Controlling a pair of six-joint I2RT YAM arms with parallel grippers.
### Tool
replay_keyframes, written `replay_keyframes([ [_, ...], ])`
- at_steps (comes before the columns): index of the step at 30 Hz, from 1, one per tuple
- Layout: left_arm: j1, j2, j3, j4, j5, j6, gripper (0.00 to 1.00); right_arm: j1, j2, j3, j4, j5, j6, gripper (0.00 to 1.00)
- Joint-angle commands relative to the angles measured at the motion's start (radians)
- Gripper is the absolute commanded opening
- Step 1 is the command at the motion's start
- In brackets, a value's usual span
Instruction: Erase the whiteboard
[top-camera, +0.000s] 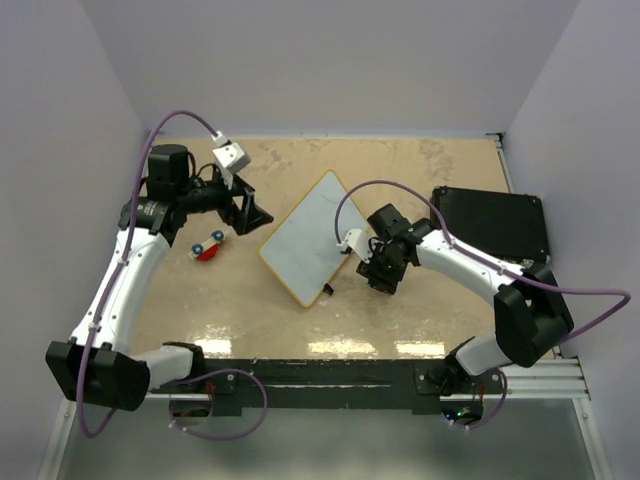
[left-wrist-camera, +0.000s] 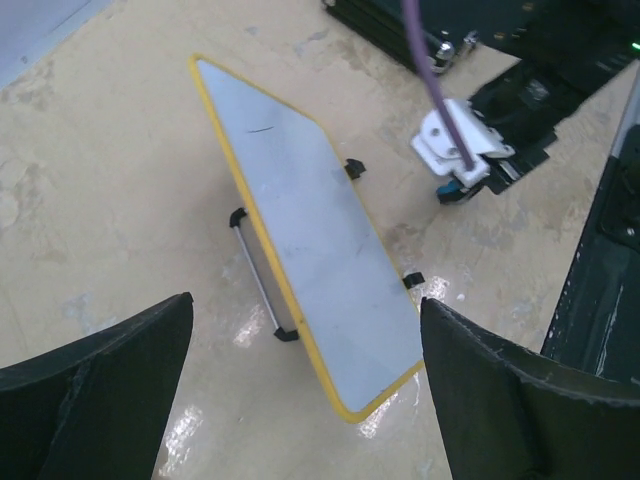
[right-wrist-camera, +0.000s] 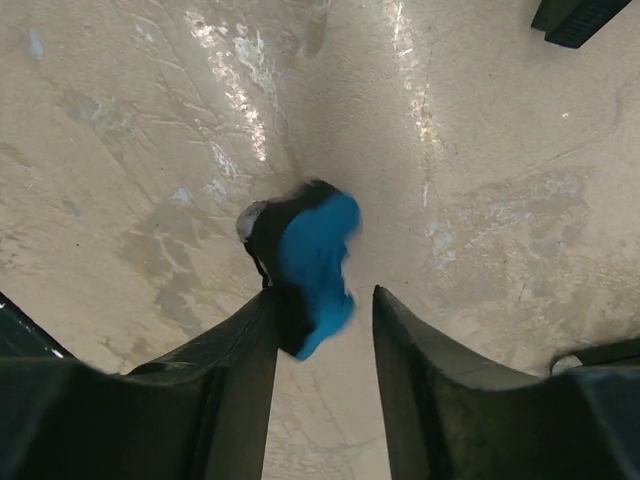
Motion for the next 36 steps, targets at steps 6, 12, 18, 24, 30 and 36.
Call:
replay_keyframes([
  [6, -0.229, -0.141, -0.129, 0.027, -0.012, 0.302, 0.98, -0.03, 0.014, -0.002, 0.02, -0.001, -0.029, 0.62],
  [12, -0.249, -0.141, -0.149, 0.038, -0.004, 0.302, 0.96, -0.035, -0.023, 0.033, -0.006, -0.028, -0.031, 0.65],
  [18, -0.249, -0.066, -0.05, 0.041, -0.104, 0.178, 1.0, -0.059, -0.084, 0.18, 0.007, -0.07, 0.04, 0.82],
  [24, -0.235, 0.081, 0.232, -0.093, -0.282, 0.086, 1.0, -0.165, -0.112, 0.366, 0.072, -0.077, 0.121, 0.99],
  [30, 0.019, 0.282, 0.541, -0.25, -0.17, -0.075, 1.0, -0.358, -0.075, 0.551, 0.141, -0.18, 0.317, 0.99],
  [36, 0.284, 0.396, 0.685, -0.306, -0.124, -0.151, 1.0, -0.629, -0.023, 0.608, 0.204, -0.291, 0.463, 0.99],
])
